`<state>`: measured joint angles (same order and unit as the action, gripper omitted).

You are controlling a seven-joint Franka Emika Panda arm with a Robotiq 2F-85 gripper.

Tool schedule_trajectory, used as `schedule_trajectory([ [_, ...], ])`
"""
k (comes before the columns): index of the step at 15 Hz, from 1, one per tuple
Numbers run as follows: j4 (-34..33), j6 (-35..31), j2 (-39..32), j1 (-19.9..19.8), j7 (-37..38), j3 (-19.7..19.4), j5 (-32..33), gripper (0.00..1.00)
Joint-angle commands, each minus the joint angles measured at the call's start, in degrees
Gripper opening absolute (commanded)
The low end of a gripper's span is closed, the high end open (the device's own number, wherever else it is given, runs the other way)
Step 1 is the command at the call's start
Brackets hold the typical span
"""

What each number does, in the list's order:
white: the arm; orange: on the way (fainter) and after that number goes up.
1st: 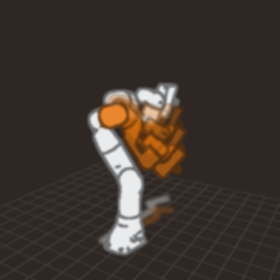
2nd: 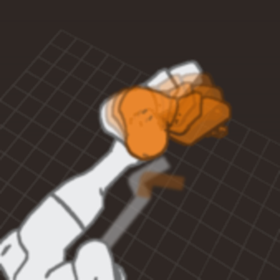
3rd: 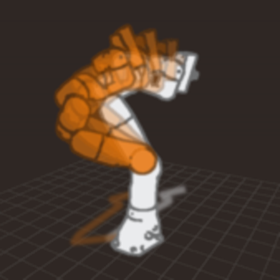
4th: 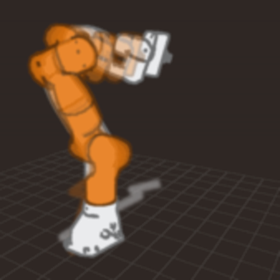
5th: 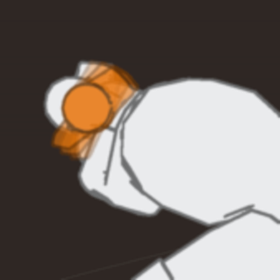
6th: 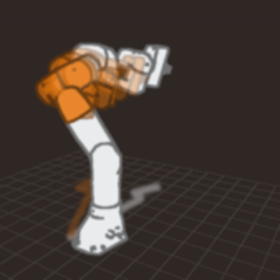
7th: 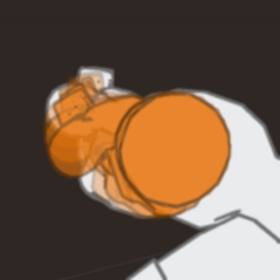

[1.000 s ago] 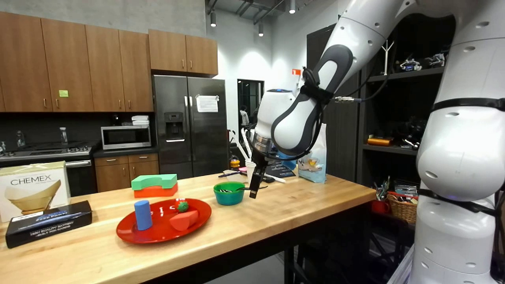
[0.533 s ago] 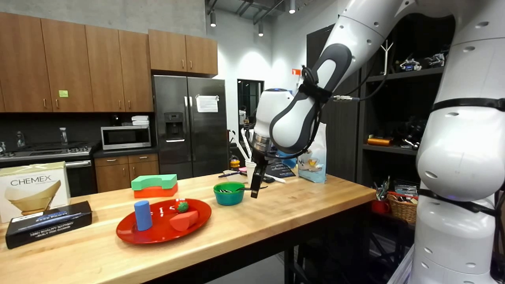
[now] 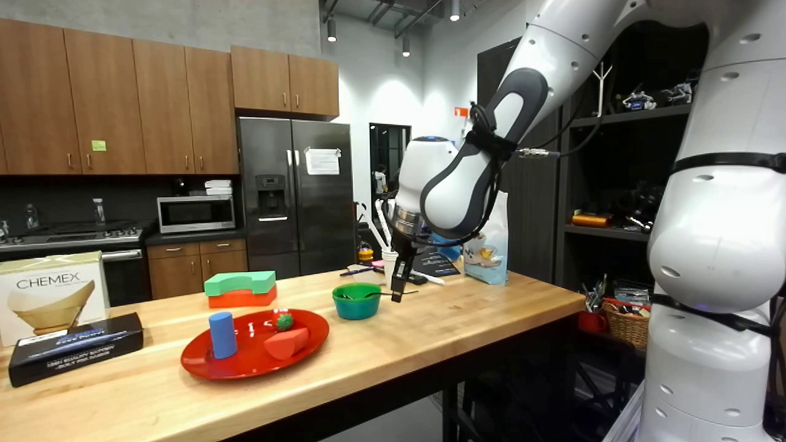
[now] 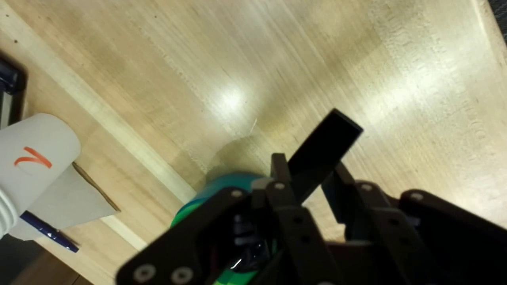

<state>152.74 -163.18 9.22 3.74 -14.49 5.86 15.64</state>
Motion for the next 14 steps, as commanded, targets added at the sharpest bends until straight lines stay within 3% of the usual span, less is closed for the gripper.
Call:
schedule_trajectory([
  [1,-0.02,0.11,0.79,-0.5,1.34,-0.21,1.58,0.01],
  [8,-0.39,-0.57,0.88,-2.68,5.88,0.77,7.58,0.01],
  [14,-0.64,-6.74,1.01,-7.5,16.89,2.47,21.87,0.01],
])
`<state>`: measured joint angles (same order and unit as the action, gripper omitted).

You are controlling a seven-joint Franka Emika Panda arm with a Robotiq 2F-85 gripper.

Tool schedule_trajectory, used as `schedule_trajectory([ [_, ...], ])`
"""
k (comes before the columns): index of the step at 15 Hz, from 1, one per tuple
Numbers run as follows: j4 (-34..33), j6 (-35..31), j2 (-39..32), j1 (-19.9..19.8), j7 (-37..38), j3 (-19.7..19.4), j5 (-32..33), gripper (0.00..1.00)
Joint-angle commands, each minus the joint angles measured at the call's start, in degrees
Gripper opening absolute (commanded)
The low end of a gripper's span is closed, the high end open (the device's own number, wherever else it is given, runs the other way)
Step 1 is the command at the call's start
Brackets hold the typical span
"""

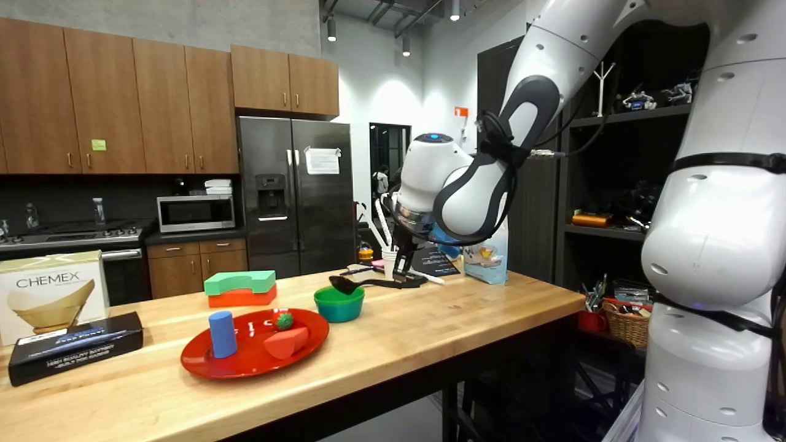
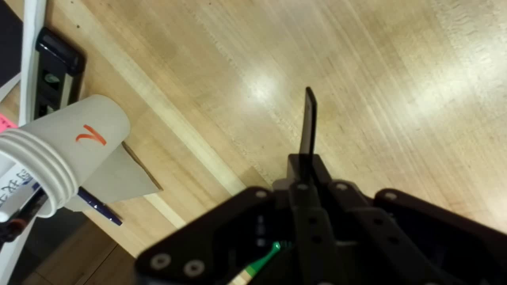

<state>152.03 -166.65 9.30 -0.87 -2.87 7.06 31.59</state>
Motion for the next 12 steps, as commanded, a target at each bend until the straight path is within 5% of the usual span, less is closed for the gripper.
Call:
schedule_trajectory([
  [1,-0.06,-4.71,0.91,-3.86,7.65,1.67,8.22,0.01],
  [6,0.34,-10.21,-0.48,-4.11,13.33,1.72,7.93,0.01],
  [12,-1.97,-9.27,-0.57,6.09,8.74,0.66,-7.01,0.01],
])
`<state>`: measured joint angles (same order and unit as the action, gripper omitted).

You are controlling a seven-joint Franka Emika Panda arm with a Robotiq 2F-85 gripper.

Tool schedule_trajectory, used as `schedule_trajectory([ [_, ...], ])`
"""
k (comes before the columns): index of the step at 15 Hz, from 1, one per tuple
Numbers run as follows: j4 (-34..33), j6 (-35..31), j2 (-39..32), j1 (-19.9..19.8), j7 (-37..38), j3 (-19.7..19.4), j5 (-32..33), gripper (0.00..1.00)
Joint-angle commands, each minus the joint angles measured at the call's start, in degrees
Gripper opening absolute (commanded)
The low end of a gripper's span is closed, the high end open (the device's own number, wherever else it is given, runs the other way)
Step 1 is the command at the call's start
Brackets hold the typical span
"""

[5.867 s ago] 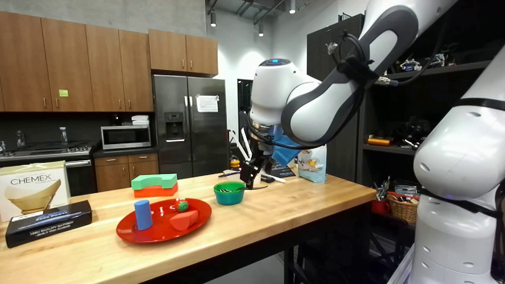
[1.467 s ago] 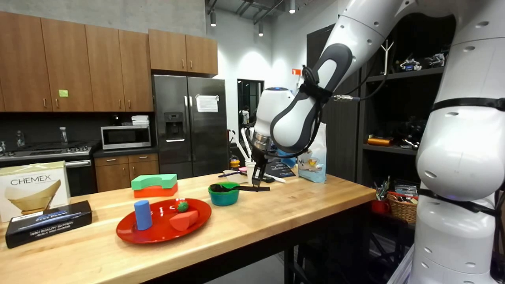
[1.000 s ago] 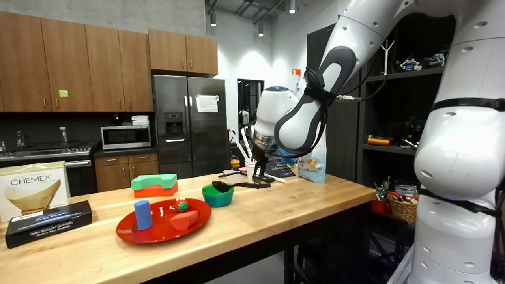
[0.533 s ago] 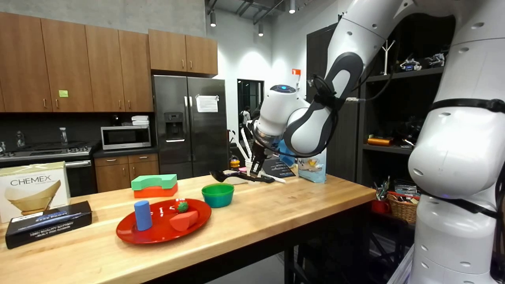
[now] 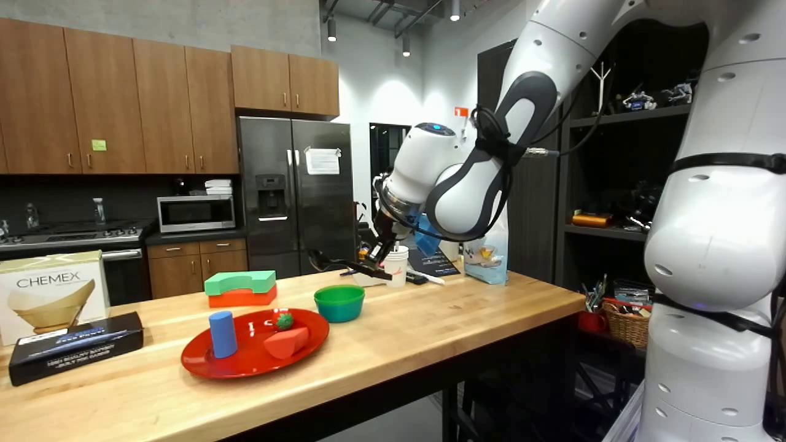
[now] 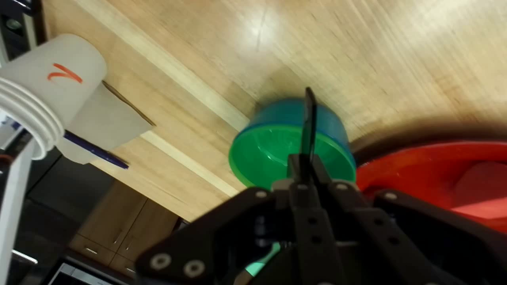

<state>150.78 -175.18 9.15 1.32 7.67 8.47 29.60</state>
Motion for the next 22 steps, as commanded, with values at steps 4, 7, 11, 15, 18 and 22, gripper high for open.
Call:
schedule_trajectory([
  [4,-1.8,0.51,-1.13,7.53,-5.92,-0.02,-14.53,0.01],
  [7,-1.96,0.2,-1.82,11.57,-9.42,-2.59,-20.62,0.01],
  [11,-2.26,-0.01,-2.98,17.35,-16.05,-5.82,-32.26,0.01],
  [15,-3.32,1.39,-2.87,23.7,-25.45,-9.51,-48.11,0.01],
  [18,-4.7,3.11,-2.21,27.43,-33.02,-12.17,-59.75,0.01],
  [22,-7.35,7.12,-2.56,30.06,-42.97,-15.26,-74.61,0.01],
])
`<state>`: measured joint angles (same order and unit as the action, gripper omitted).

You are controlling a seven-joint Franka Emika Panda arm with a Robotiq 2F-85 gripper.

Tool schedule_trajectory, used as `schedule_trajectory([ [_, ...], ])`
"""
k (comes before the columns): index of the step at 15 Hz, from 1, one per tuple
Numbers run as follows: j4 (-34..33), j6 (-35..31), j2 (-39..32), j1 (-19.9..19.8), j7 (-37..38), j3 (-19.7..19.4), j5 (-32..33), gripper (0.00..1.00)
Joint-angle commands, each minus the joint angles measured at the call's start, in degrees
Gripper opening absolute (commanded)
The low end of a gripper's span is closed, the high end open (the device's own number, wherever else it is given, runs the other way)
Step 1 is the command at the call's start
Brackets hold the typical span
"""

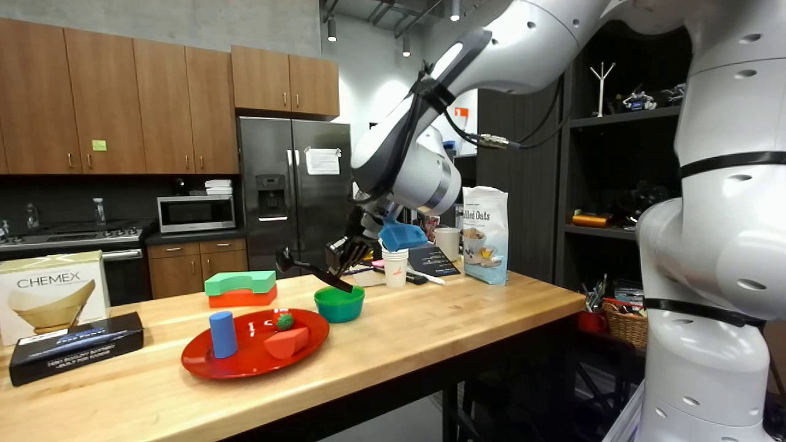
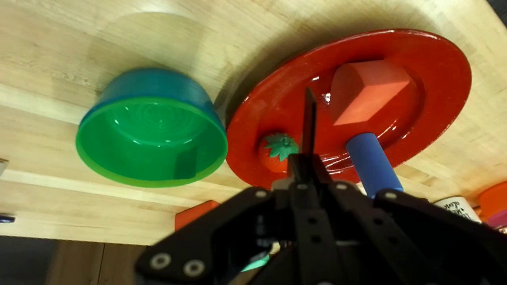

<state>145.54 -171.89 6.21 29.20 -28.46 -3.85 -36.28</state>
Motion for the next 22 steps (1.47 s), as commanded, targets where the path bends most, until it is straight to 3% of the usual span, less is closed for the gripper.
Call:
schedule_trajectory([
  [1,-2.77,5.24,0.1,2.33,-9.31,-3.54,-12.15,0.01],
  [4,-4.4,9.87,-1.36,2.07,-16.29,-4.84,-20.71,0.01],
  [7,-5.61,13.35,-3.67,1.59,-21.52,-5.37,-24.84,0.01],
  [12,-8.15,14.13,-8.6,1.52,-25.42,-4.63,-24.09,0.01],
  [22,-10.46,13.17,-15.17,1.72,-21.64,-4.31,-20.81,0.01],
])
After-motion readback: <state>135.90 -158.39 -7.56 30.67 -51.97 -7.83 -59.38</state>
